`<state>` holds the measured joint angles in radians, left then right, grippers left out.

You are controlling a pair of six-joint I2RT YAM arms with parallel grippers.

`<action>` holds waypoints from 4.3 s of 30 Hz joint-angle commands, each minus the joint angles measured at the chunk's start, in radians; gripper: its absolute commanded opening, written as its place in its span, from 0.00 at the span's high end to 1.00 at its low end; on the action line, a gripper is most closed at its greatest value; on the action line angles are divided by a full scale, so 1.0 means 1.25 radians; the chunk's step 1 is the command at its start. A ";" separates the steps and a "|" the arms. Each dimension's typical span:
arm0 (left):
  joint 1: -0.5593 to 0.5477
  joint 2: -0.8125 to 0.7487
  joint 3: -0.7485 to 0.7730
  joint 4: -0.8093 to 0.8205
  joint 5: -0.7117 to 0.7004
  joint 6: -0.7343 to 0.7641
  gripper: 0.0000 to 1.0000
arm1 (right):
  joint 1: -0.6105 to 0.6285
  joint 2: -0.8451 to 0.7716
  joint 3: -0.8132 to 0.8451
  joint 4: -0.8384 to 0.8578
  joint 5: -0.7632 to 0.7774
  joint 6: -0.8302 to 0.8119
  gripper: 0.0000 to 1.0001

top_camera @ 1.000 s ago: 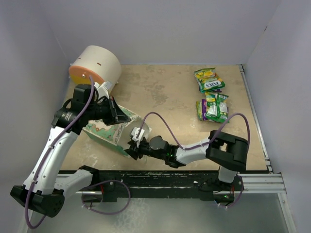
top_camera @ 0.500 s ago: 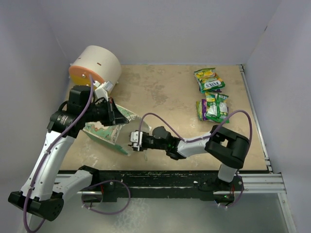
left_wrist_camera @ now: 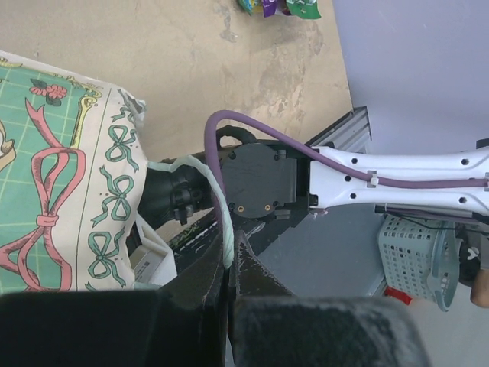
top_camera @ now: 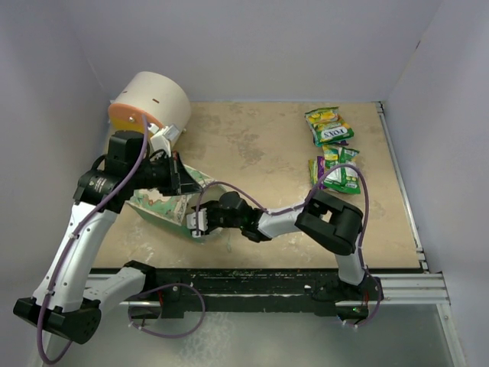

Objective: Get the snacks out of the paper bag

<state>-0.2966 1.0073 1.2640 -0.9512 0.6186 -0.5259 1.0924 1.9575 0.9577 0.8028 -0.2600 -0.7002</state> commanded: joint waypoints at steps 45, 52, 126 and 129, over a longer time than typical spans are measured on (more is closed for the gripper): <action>-0.149 -0.016 0.020 -0.121 -0.140 0.131 1.00 | 0.135 0.135 0.089 0.147 0.453 -0.099 0.33; -0.150 0.059 0.107 -0.061 -0.180 0.092 1.00 | 0.089 0.149 0.148 0.130 0.554 0.021 0.34; -0.179 0.096 0.069 -0.056 -0.176 0.024 1.00 | -0.074 0.471 0.633 -0.015 0.530 -0.168 0.74; -0.179 0.089 0.071 -0.055 -0.190 0.013 1.00 | -0.077 0.461 0.630 -0.024 0.520 -0.174 0.83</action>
<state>-0.5133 1.1576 1.3109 -1.0237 0.3901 -0.4725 1.0111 2.5488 1.7069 0.7635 0.4141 -0.9070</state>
